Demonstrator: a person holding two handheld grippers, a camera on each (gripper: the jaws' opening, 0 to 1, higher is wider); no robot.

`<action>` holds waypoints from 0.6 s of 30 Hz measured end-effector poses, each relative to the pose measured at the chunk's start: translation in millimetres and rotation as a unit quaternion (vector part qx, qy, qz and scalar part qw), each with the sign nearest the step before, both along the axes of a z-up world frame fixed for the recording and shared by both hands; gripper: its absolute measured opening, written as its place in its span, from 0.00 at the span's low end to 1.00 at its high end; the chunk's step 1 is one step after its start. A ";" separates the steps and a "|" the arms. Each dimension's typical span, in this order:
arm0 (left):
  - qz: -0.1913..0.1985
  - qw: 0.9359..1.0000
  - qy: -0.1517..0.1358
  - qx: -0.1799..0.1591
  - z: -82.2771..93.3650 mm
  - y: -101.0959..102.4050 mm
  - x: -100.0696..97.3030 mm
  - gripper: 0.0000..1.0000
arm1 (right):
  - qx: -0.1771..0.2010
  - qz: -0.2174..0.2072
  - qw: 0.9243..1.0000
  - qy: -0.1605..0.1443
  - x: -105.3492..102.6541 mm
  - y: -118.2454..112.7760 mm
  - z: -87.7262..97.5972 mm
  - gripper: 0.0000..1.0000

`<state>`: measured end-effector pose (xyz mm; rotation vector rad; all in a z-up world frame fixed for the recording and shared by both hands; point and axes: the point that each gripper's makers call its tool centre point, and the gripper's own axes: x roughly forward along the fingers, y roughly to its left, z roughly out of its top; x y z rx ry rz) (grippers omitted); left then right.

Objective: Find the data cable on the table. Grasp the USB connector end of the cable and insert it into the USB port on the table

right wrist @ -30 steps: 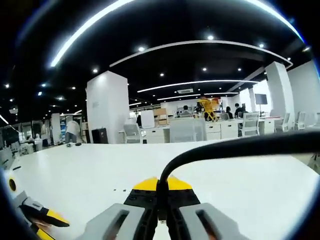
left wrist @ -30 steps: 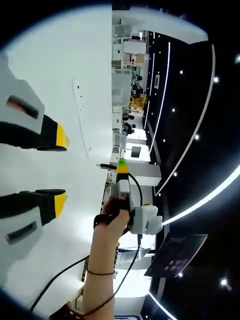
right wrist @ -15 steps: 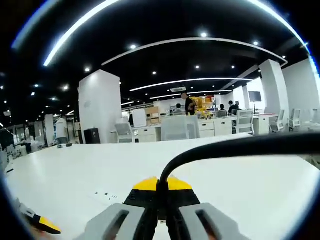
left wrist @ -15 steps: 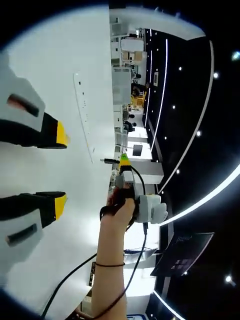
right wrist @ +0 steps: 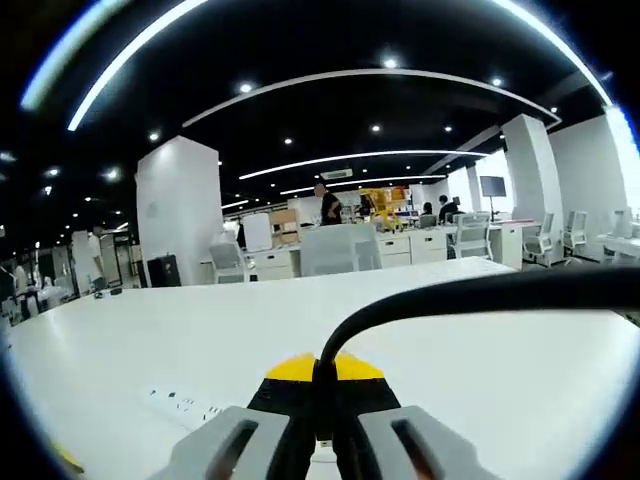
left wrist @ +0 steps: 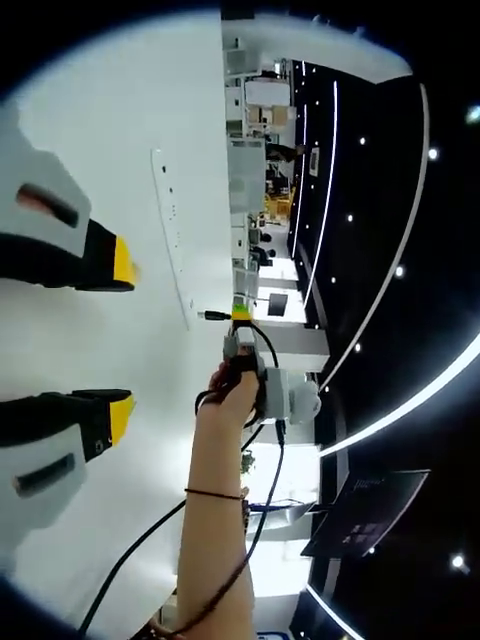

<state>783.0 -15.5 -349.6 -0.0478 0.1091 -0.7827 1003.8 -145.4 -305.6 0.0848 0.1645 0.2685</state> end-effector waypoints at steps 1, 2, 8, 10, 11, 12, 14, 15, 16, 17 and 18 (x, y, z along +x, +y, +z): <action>0.001 1.000 0.005 -0.008 0.8 0.8 1.1 0.40 | 0.001 -0.001 1.000 -0.002 1.9 -0.3 -0.1 0.05; 0.004 1.000 0.007 -0.014 1.5 2.3 2.1 0.40 | 0.002 -0.002 1.000 -0.002 2.8 -0.5 -1.0 0.05; 0.006 1.000 0.014 -0.022 1.6 1.9 4.4 0.39 | 0.018 -0.021 1.000 0.006 13.2 -4.1 -11.1 0.05; 0.006 1.000 0.014 -0.022 1.3 1.4 4.8 0.39 | 0.018 -0.025 0.999 0.008 14.4 -4.7 -13.7 0.05; 0.006 1.000 0.014 -0.022 1.3 1.3 5.0 0.39 | 0.019 -0.027 0.999 0.008 14.8 -4.7 -14.6 0.05; 0.005 1.000 0.014 -0.021 0.7 0.8 5.4 0.39 | 0.020 -0.031 0.999 0.009 15.5 -4.9 -17.1 0.05; 0.005 1.000 0.014 -0.018 0.0 -0.4 5.5 0.40 | 0.023 -0.032 0.999 0.008 15.7 -5.1 -17.3 0.05; 0.004 1.000 0.014 -0.016 -0.7 -1.0 5.6 0.40 | 0.025 -0.033 0.999 0.009 15.8 -5.0 -17.8 0.05; 0.004 1.000 0.013 -0.014 -1.1 -1.3 5.7 0.40 | 0.022 -0.037 0.999 0.009 16.5 -6.4 -18.0 0.05; 0.004 1.000 0.013 -0.012 -1.6 -1.5 5.8 0.40 | 0.015 -0.040 0.999 0.010 16.8 -7.8 -18.8 0.05; 0.003 1.000 0.013 -0.012 -1.7 -1.7 6.0 0.40 | 0.013 -0.037 0.999 0.008 17.6 -6.9 -18.6 0.05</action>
